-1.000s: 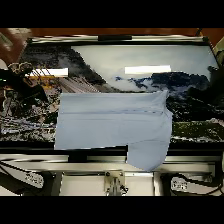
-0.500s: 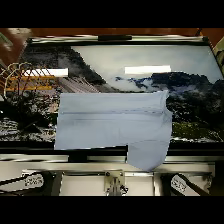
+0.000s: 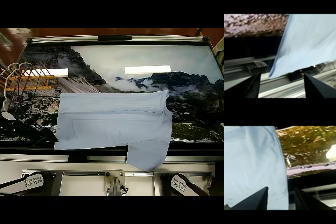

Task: Fold the shirts.

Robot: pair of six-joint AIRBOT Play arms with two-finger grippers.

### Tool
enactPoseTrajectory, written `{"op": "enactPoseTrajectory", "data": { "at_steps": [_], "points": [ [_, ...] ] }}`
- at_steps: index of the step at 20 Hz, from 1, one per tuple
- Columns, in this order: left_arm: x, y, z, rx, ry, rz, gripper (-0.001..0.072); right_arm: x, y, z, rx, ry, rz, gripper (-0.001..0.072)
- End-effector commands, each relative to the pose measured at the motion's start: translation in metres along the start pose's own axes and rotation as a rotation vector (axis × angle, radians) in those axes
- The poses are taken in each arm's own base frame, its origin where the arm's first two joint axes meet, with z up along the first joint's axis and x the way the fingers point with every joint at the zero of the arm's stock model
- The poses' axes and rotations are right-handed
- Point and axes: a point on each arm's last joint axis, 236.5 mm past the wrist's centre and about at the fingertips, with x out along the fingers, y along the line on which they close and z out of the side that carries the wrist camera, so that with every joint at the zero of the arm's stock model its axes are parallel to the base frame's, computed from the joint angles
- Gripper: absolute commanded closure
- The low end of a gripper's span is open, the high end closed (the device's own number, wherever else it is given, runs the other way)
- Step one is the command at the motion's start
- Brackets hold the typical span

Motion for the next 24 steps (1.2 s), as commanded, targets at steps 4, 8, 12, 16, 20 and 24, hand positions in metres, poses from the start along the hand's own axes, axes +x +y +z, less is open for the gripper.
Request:
{"op": "enactPoseTrajectory", "data": {
  "at_steps": [4,8,12,16,20,24],
  "points": [
    [0.011,0.0,-0.002,0.0,-0.012,-0.02,0.0113,0.0,0.001,0.001,0.005,-0.003,0.004,0.0261],
    [0.022,-0.002,-0.009,-0.024,0.003,-0.043,0.0271,0.0,0.001,0.0,0.005,-0.002,0.004,0.0261],
    [0.021,-0.008,0.008,-0.091,-0.068,-0.071,0.0519,0.002,0.001,-0.008,0.005,0.03,0.008,0.0261],
    [0.024,-0.013,0.008,-0.077,-0.062,-0.07,0.0669,0.028,-0.004,-0.04,0.012,0.137,0.024,0.0261],
    [0.023,-0.016,0.008,-0.055,-0.06,-0.068,0.0671,0.051,-0.008,-0.073,0.003,0.231,0.038,0.0261],
    [0.016,-0.02,0.009,-0.022,-0.074,-0.067,0.0673,0.068,-0.007,-0.102,0.012,0.312,0.071,0.0261]
  ]
}}
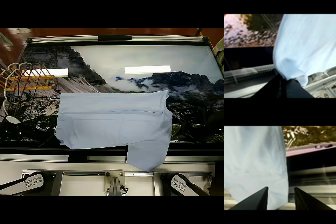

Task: Fold the shirts.

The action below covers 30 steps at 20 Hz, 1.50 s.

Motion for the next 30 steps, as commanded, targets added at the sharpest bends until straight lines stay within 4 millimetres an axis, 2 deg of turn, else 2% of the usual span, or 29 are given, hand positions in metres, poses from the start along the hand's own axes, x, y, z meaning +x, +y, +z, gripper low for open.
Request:
{"op": "enactPoseTrajectory", "data": {
  "at_steps": [1,3,5,9,14,18,22,23,26,28,30],
  "points": [
    [-0.004,-0.004,0.0,0.021,-0.006,-0.003,0.0673,0.026,0.006,-0.027,-0.016,0.086,0.059,0.026],
    [-0.004,-0.003,0.0,0.021,-0.007,-0.002,0.0673,0.04,0.007,-0.042,-0.031,0.124,0.082,0.026],
    [-0.004,-0.003,0.0,0.021,-0.007,-0.002,0.0673,0.048,-0.002,-0.046,-0.032,0.131,0.057,0.026],
    [-0.004,-0.003,0.001,0.022,-0.008,-0.002,0.0674,0.051,-0.011,-0.041,-0.024,0.107,0.02,0.0262],
    [-0.004,-0.004,0.002,0.023,-0.01,-0.002,0.0673,0.054,-0.009,-0.034,-0.005,0.072,0.028,0.0264],
    [-0.008,-0.005,0.006,0.03,-0.022,0.001,0.0673,0.068,-0.009,-0.053,0.004,0.126,0.047,0.0271],
    [-0.014,-0.007,0.013,0.041,-0.041,0.005,0.0673,0.077,-0.005,-0.061,0.02,0.137,0.072,0.0272],
    [-0.015,-0.007,0.014,0.043,-0.045,0.005,0.0673,0.078,-0.003,-0.06,0.017,0.132,0.081,0.0321],
    [-0.015,-0.007,0.015,0.053,-0.05,0.006,0.0673,0.078,0.002,-0.051,0.015,0.09,0.1,0.064],
    [-0.015,-0.009,0.016,0.083,-0.053,0.0,0.0674,0.068,0.024,-0.04,-0.026,0.046,0.187,0.0643],
    [-0.018,-0.013,0.02,0.101,-0.065,-0.01,0.0675,0.049,0.047,-0.023,-0.051,-0.026,0.263,0.0644]
  ]
}}
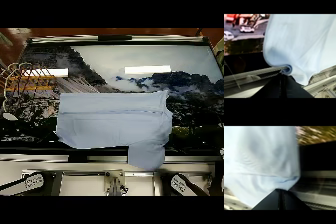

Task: Fold the shirts.

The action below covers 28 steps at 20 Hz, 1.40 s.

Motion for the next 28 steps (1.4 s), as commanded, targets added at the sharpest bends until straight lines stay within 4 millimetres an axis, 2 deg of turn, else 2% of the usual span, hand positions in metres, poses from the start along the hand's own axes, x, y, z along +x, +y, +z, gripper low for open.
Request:
{"op": "enactPoseTrajectory", "data": {
  "at_steps": [1,5,7,11,13,15,16,19,23,28],
  "points": [
    [-0.005,-0.006,0.008,0.034,-0.023,-0.016,0.0675,-0.023,0.041,0.021,-0.054,-0.088,0.129,0.0644],
    [-0.035,-0.034,0.032,0.129,-0.082,-0.066,0.0676,-0.062,0.069,0.042,-0.089,-0.149,0.172,0.0644],
    [-0.058,-0.045,0.052,0.165,-0.141,-0.052,0.0676,-0.088,0.085,0.065,-0.106,-0.236,0.191,0.0645],
    [-0.098,-0.061,0.096,0.186,-0.255,-0.034,0.0676,-0.147,0.104,0.123,-0.145,-0.494,0.144,0.0645],
    [-0.111,-0.075,0.121,0.184,-0.308,-0.078,0.0676,-0.16,0.125,0.146,-0.203,-0.576,0.125,0.0645],
    [-0.124,-0.086,0.148,0.168,-0.363,-0.123,0.0675,-0.159,0.143,0.172,-0.239,-0.613,0.109,0.0645],
    [-0.129,-0.086,0.161,0.151,-0.38,-0.124,0.0675,-0.155,0.148,0.186,-0.234,-0.626,0.102,0.0645],
    [-0.129,-0.084,0.188,0.107,-0.383,-0.144,0.0675,-0.134,0.159,0.221,-0.238,-0.624,0.097,0.0645],
    [-0.111,-0.081,0.218,0.092,-0.4,-0.154,0.0674,-0.112,0.162,0.255,-0.233,-0.635,0.085,0.0645],
    [-0.064,-0.073,0.235,0.063,-0.353,-0.151,0.0673,-0.083,0.131,0.266,-0.218,-0.58,0.005,0.0644]
  ]
}}
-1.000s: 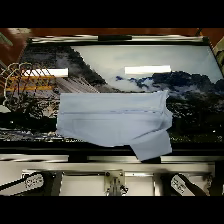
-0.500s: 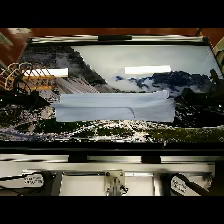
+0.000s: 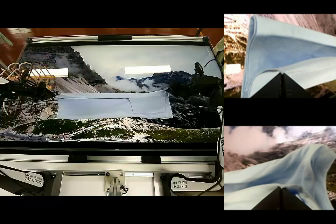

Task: Fold the shirts.

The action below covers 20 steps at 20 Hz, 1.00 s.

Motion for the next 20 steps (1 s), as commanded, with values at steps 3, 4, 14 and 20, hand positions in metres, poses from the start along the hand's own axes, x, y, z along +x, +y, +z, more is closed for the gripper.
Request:
{"op": "enactPoseTrajectory", "data": {
  "at_steps": [3,4,14,20],
  "points": [
    [0.04,0.021,-0.003,-0.046,0.046,0.006,0.0673,0.019,-0.026,0.0,-0.029,0.01,-0.076,0.0644],
    [0.041,0.023,-0.004,-0.049,0.049,0.006,0.0673,0.019,-0.028,0.0,-0.035,0.008,-0.083,0.0644],
    [0.021,-0.008,0.003,0.015,0.073,-0.046,0.0105,-0.006,-0.036,-0.014,-0.152,0.084,-0.14,0.0141],
    [-0.018,-0.046,0.015,0.109,0.001,-0.054,0.0109,0.001,-0.046,-0.039,-0.095,0.19,-0.132,0.0064]
  ]
}}
